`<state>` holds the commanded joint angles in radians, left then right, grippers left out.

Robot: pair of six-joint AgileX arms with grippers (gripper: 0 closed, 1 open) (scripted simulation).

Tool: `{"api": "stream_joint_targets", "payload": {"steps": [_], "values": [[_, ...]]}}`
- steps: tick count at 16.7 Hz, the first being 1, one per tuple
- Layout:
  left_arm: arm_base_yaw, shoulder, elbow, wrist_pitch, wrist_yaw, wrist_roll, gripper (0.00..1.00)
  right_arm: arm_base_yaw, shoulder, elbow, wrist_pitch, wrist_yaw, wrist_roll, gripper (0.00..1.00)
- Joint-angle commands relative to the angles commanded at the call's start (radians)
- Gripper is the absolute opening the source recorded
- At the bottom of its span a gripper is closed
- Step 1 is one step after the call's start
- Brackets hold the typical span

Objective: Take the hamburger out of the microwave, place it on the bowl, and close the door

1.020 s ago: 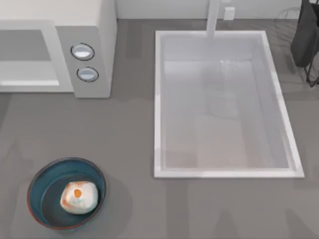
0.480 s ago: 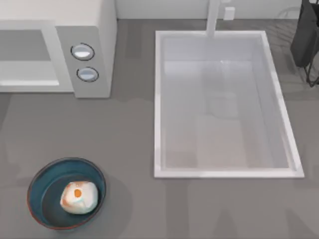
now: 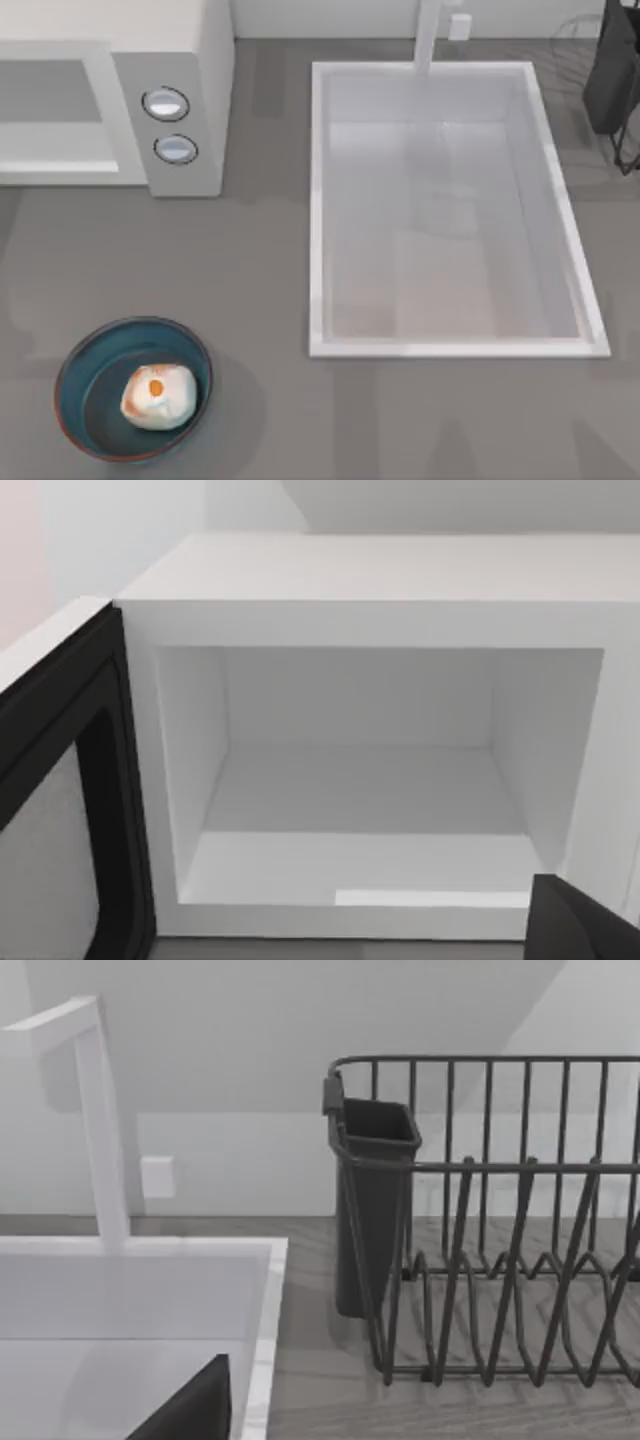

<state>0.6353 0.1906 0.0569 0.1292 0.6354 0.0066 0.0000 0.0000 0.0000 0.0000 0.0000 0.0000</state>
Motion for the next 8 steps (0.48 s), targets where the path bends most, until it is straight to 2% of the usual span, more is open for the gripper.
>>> {"api": "stream_joint_targets", "payload": {"steps": [5,8], "values": [[0.188,0.142,0.053,0.083,0.188,0.005,0.00,0.000,0.000,0.000,0.000,0.000,0.000,1.00],[0.240,0.192,0.072,0.113,0.241,0.007,0.00,0.000,0.000,0.000,0.000,0.000,0.000,1.00]]}}
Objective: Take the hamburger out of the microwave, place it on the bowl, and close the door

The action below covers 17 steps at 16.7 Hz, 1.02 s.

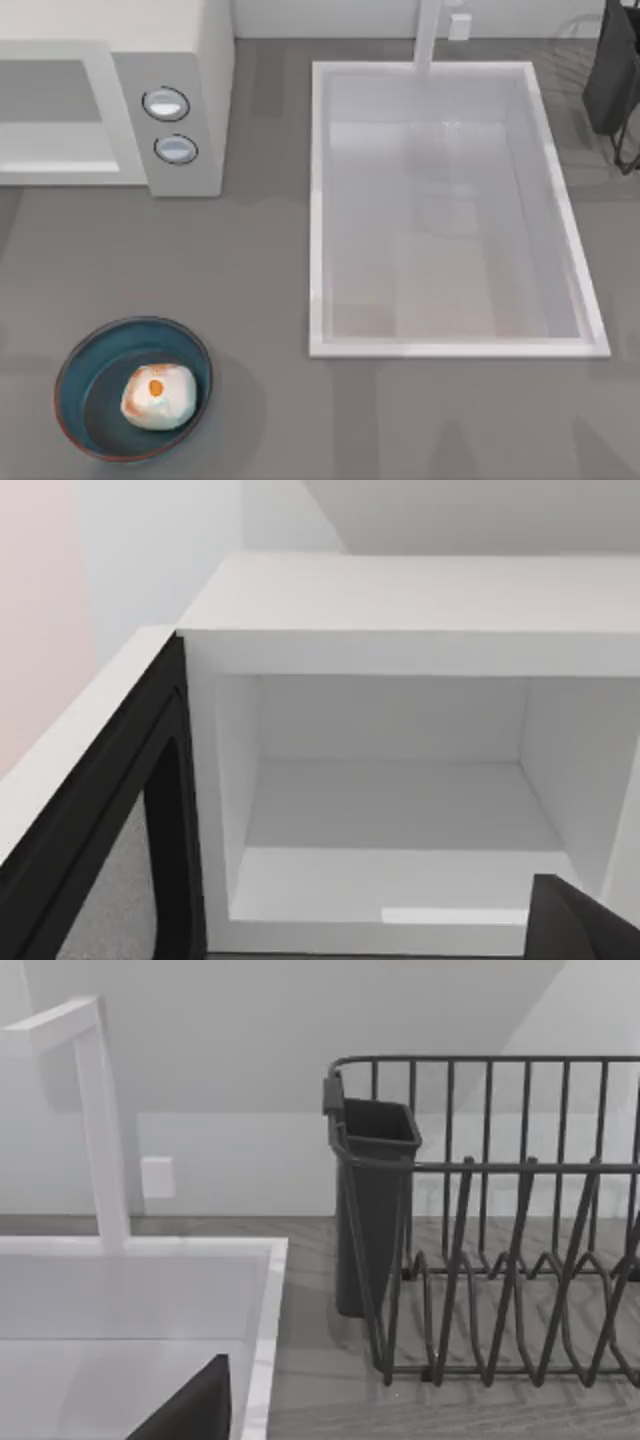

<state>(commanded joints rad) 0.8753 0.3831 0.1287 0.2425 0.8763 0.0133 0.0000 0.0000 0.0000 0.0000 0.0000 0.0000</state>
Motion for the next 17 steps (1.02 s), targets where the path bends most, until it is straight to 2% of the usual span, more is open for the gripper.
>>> {"api": "stream_joint_targets", "payload": {"steps": [5,8,12,17], "values": [[0.001,0.009,0.008,-0.013,-0.004,0.011,0.00,0.000,0.000,0.000,0.000,0.000,0.000,1.00],[0.030,0.105,0.103,-0.092,-0.007,0.086,0.00,0.000,0.000,0.000,0.000,0.000,0.000,1.00],[0.088,0.378,0.358,-0.284,-0.023,0.267,0.00,0.000,0.000,0.000,0.000,0.000,0.000,1.00],[0.149,0.835,0.760,-0.588,-0.077,0.544,0.00,0.000,0.000,0.000,0.000,0.000,0.000,1.00]]}}
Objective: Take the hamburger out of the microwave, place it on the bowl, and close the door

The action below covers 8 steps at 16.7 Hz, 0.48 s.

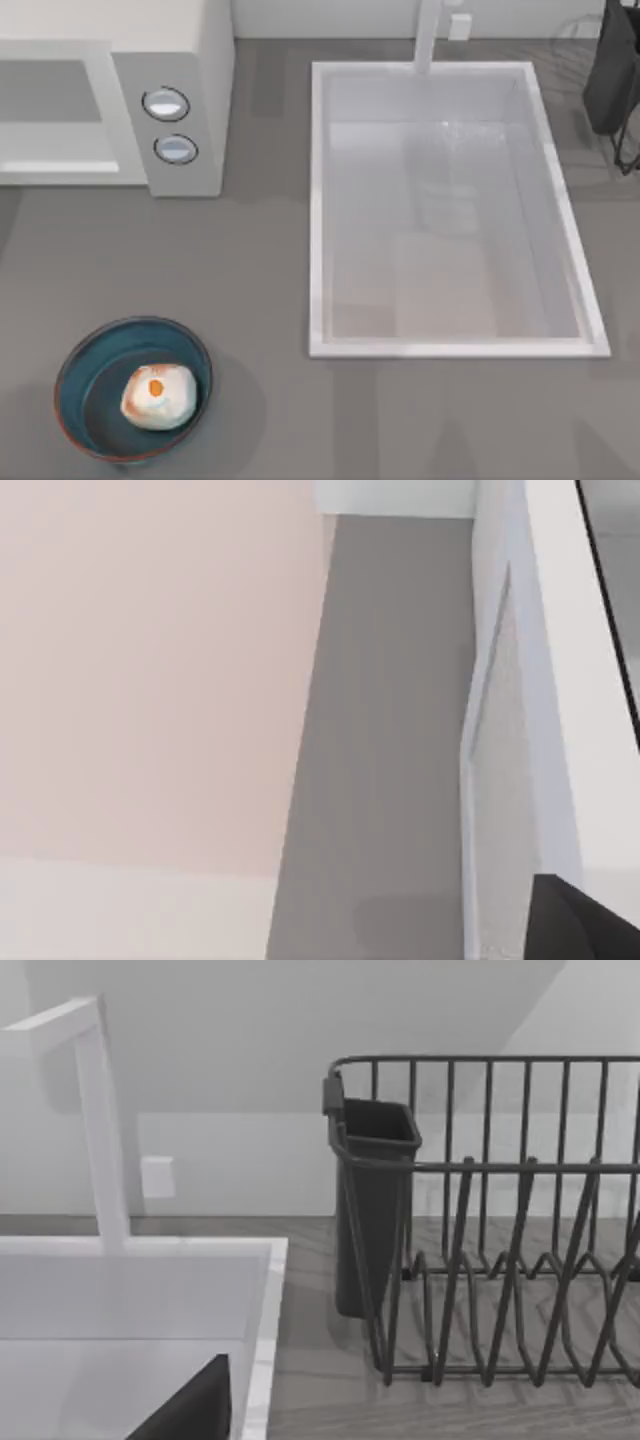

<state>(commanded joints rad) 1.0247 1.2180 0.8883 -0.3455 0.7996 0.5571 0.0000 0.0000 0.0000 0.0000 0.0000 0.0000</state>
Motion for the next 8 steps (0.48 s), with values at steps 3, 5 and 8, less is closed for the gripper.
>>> {"api": "stream_joint_targets", "payload": {"steps": [3,5,8], "values": [[0.020,0.252,0.225,-0.177,-0.045,0.157,0.00,0.000,0.000,0.000,0.000,0.000,0.000,1.00],[0.026,0.384,0.348,-0.278,-0.076,0.246,0.00,0.000,0.000,0.000,0.000,0.000,0.000,1.00],[0.028,0.510,0.473,-0.387,-0.114,0.340,0.00,0.000,0.000,0.000,0.000,0.000,0.000,1.00]]}}
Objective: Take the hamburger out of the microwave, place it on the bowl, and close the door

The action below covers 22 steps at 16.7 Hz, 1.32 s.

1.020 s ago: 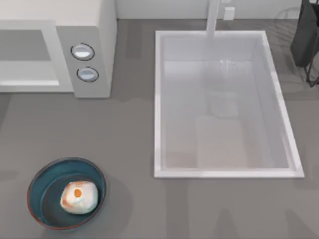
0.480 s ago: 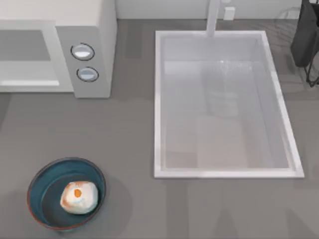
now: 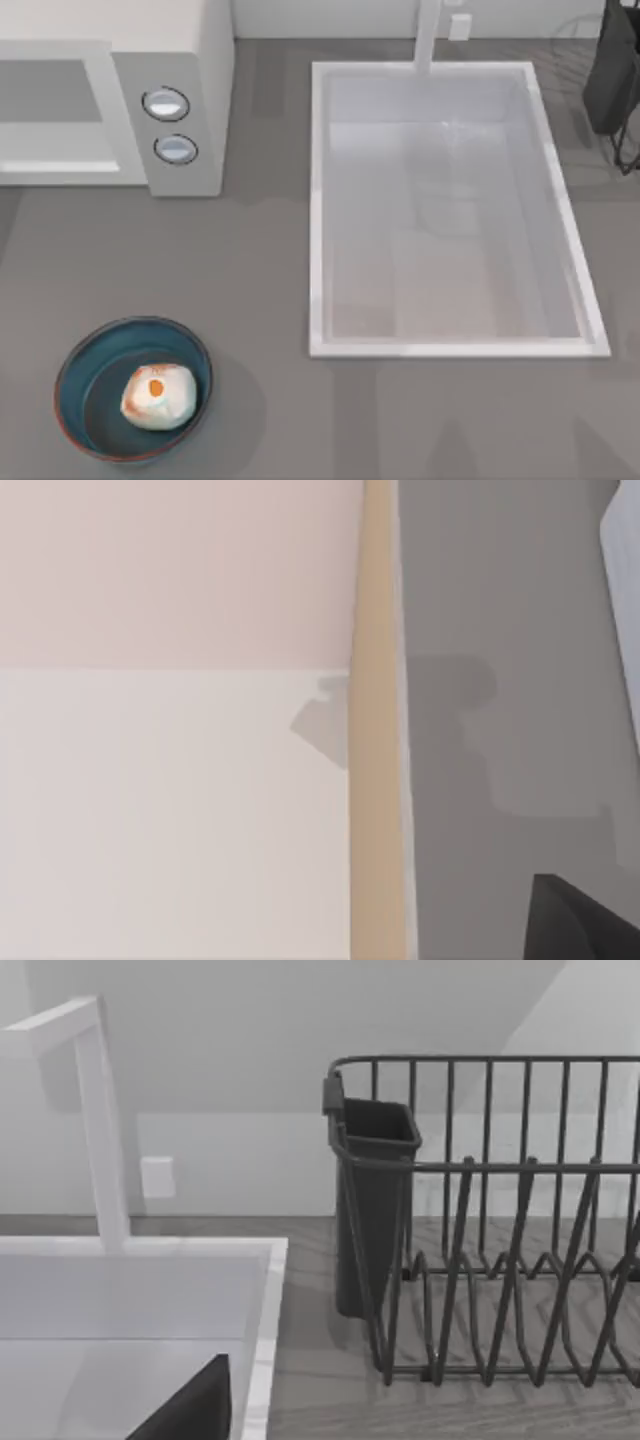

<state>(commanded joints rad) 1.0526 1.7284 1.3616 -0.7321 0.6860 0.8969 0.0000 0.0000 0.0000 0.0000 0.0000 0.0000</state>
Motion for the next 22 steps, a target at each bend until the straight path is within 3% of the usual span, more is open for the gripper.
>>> {"api": "stream_joint_targets", "payload": {"steps": [8,16,22], "values": [[-0.004,0.040,0.021,-0.016,-0.012,0.029,0.00,0.000,0.000,0.000,0.000,0.000,0.000,1.00],[0.001,0.140,-0.195,0.309,-0.011,0.034,0.00,0.000,0.000,0.000,0.000,0.000,0.000,1.00],[-0.002,0.151,-0.227,0.344,-0.010,0.034,0.00,0.000,0.000,0.000,0.000,0.000,0.000,1.00]]}}
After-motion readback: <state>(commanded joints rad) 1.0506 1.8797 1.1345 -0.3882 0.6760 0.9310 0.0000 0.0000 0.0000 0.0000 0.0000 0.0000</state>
